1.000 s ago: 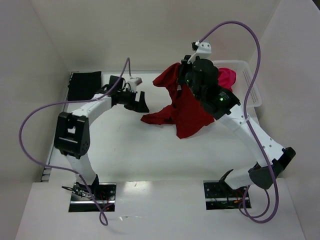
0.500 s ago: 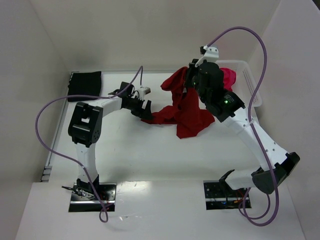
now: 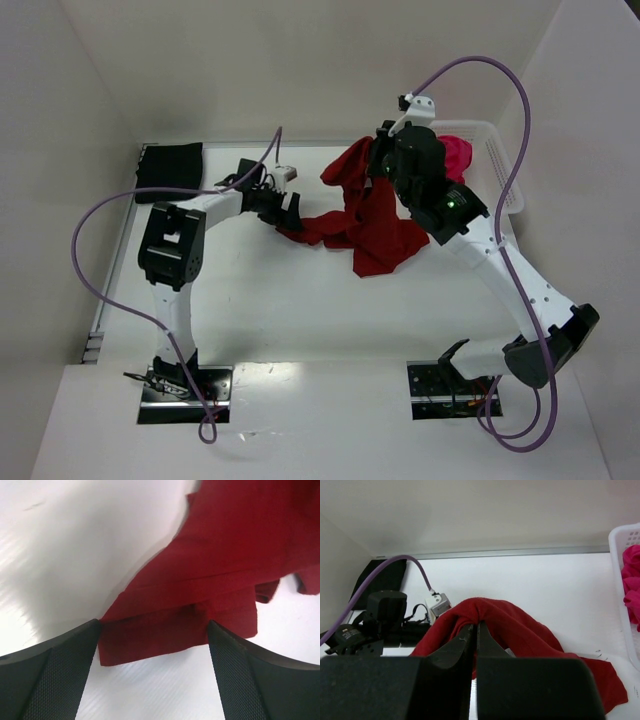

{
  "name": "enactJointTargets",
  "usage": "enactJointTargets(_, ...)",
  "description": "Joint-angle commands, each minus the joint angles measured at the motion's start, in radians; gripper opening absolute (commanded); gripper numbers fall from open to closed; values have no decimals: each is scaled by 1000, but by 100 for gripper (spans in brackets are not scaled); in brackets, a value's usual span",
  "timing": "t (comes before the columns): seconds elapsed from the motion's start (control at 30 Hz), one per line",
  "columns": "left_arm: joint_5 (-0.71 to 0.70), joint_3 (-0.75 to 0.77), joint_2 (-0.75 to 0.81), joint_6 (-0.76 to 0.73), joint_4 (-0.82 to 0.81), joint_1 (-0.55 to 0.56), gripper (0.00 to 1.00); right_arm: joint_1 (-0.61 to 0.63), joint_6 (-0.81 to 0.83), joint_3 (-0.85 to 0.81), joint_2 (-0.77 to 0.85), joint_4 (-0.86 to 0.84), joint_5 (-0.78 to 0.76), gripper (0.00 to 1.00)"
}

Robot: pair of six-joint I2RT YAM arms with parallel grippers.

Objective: Fold and stack the t-shirts
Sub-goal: Flatten out the tshirt

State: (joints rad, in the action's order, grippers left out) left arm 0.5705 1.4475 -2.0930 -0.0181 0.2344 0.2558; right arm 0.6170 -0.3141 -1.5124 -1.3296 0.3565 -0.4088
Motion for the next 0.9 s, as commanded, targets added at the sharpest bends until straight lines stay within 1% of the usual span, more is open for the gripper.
enactJointTargets(0.0,-40,19,33,27,-20,-59,96,-5,-16,1,50,-44,-4,1)
enactJointTargets(0.03,-17,19,33,38,-29,-73,96,-5,-16,1,50,-44,-4,1)
enactJointTargets(0.1,6,-42,88,50,-76,-96,96,-5,-16,11,50,-44,-4,1)
enactJointTargets(0.17,17,-64,112,66,-98,-105,96,-5,-16,20,50,-53,-4,1)
enactJointTargets(0.23,5,-64,135,75,-98,-119,97,-5,-16,30,50,-53,-4,1)
enactJointTargets(0.27,-24,-64,136,75,-84,-119,97,-5,-25,31,50,-53,-4,1)
enactJointTargets(0.33,-38,-64,126,75,-84,-119,97,-5,-25,41,50,-62,-4,1)
enactJointTargets(0.37,1,-74,126,75,-104,-128,97,-5,-25,41,50,-62,-4,1)
enactJointTargets(0.43,0,-84,126,87,-113,-128,97,-5,-25,41,50,-62,-4,1)
enactJointTargets(0.53,-40,-47,67,87,-70,-128,97,-5,-25,41,59,-62,-4,1)
enactJointTargets(0.6,-40,-35,48,87,-60,-128,95,-5,-25,41,59,-62,-4,1)
enactJointTargets(0.73,-81,-35,36,98,-50,-128,94,-5,-25,41,59,-71,-4,1)
enactJointTargets(0.8,-81,-1,17,98,-14,-128,93,-5,-25,41,59,-71,-4,1)
enactJointTargets(0.87,-49,11,-12,107,-1,-128,90,-5,-16,41,50,-80,-4,1)
